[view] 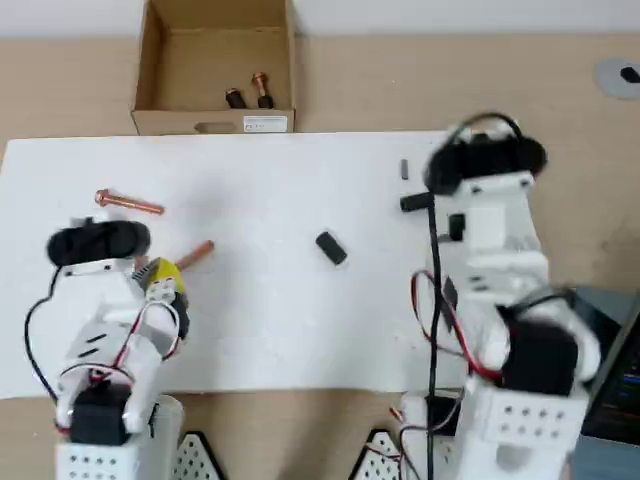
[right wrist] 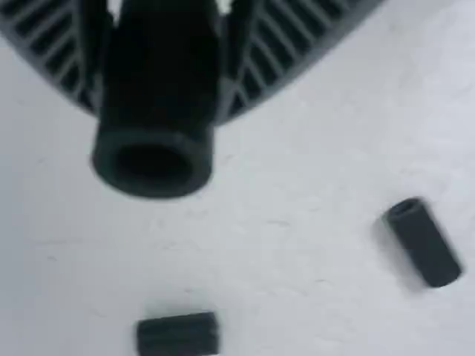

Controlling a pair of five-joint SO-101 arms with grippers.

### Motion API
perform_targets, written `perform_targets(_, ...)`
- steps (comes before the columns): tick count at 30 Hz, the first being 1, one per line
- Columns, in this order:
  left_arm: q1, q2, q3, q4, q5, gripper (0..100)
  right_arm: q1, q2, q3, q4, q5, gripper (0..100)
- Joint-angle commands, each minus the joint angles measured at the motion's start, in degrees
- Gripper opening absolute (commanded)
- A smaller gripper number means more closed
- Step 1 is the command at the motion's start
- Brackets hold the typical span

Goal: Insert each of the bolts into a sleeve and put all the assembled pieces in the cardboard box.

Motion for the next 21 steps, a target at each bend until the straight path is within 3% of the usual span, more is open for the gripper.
perform_targets(1, -0.44, 9.45, -13.63, 1.93, 0.53, 0, 3.03, -7.43, 7.6, -3.78, -0.62, 0.9)
perform_targets(9, -0.79, 38.46, -36.75, 4.4, 10.55, 0, 4.44, -17.54, 16.13, -4.04, -0.7, 0.9)
perform_targets(21, -15.74, 71.87, -57.85, 6.07, 20.92, 0, 4.44, -23.96, 20.35, -3.78, -0.97, 0.9)
